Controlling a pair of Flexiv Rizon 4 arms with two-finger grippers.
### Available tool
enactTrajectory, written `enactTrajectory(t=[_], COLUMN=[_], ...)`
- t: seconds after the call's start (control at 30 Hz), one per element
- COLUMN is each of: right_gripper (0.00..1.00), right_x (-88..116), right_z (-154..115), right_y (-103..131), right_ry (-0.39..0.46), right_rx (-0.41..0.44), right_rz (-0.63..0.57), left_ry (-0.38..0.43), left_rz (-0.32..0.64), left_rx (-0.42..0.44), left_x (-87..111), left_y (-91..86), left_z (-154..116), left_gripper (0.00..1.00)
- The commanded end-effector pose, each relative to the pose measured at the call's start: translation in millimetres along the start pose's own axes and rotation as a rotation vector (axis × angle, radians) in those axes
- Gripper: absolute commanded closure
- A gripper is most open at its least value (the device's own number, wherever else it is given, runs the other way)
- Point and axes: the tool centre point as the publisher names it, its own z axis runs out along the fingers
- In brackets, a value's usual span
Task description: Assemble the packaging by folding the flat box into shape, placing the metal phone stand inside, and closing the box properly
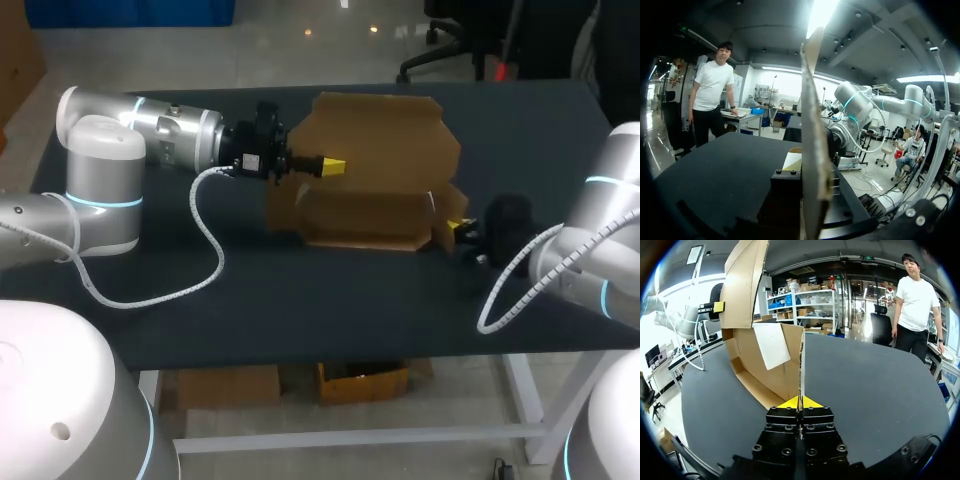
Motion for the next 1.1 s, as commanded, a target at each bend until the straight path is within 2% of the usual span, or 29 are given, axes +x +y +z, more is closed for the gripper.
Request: enactTrajectory(t=[0.03, 0.63, 1.0, 1.1], right_gripper=[1.00, 1.00, 1.00, 1.00], right_x=[6.2, 14.2, 23.2, 24.3], right_z=[11.1, 9.9, 8.1, 8.3], right_y=[1.0, -0.9, 3.9, 4.1], right_ry=[-0.043, -0.107, -0.229, -0.240], right_rx=[0.002, -0.020, 0.019, 0.022], right_rz=[0.002, 0.017, -0.017, -0.017], left_ry=[0.003, 0.003, 0.003, 0.003], left_rz=[0.000, 0.000, 0.000, 0.000], left_rx=[-0.001, -0.001, -0.001, -0.001], left_x=[-0.6, -0.6, -0.6, -0.6], left_y=[2.0, 2.0, 2.0, 2.0], left_z=[2.2, 2.2, 2.2, 2.2], left_gripper=[1.00, 1.00, 1.00, 1.00])
